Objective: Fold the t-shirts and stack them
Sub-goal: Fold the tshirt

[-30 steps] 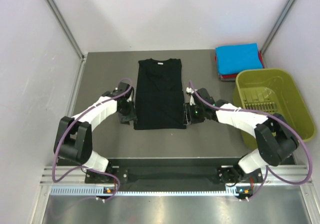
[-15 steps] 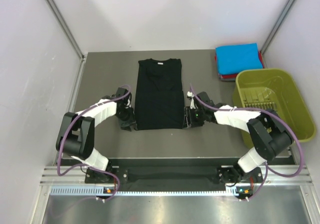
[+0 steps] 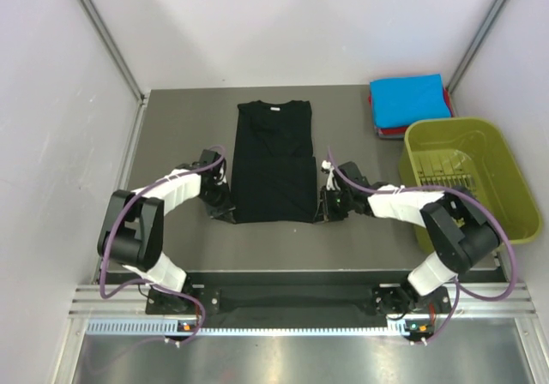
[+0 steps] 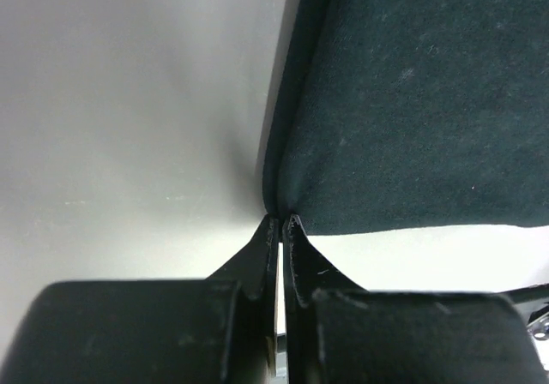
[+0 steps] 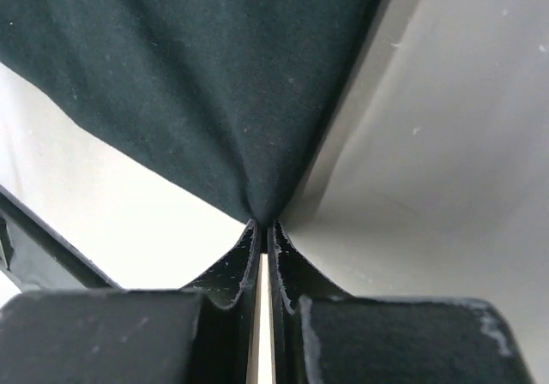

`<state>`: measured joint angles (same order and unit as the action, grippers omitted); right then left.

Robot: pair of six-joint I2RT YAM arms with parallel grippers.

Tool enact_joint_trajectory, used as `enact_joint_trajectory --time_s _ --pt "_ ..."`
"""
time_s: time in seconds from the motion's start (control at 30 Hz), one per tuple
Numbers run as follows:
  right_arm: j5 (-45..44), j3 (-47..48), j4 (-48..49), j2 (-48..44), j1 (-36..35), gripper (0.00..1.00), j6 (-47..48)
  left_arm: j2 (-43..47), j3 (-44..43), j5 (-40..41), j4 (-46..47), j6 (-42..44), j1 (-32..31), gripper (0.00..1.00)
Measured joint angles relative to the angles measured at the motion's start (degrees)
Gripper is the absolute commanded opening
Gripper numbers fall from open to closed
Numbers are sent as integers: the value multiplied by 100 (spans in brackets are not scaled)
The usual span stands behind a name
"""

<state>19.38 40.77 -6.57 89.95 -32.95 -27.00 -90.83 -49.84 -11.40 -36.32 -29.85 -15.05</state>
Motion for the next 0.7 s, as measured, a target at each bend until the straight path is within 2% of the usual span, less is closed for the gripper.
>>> enact_joint_trajectory --time_s 0.13,0.33,0.7 --pt "-186 -188 -197 -361 2 0 -9 212 -2 212 -157 -28 -131 0" --pt "-590 -669 -800 -1620 2 0 -114 1217 144 341 -417 -245 -557 0" --pt "-960 -1145 -1941 -3047 0 0 -487 2387 774 560 -734 -1305 -2092 0"
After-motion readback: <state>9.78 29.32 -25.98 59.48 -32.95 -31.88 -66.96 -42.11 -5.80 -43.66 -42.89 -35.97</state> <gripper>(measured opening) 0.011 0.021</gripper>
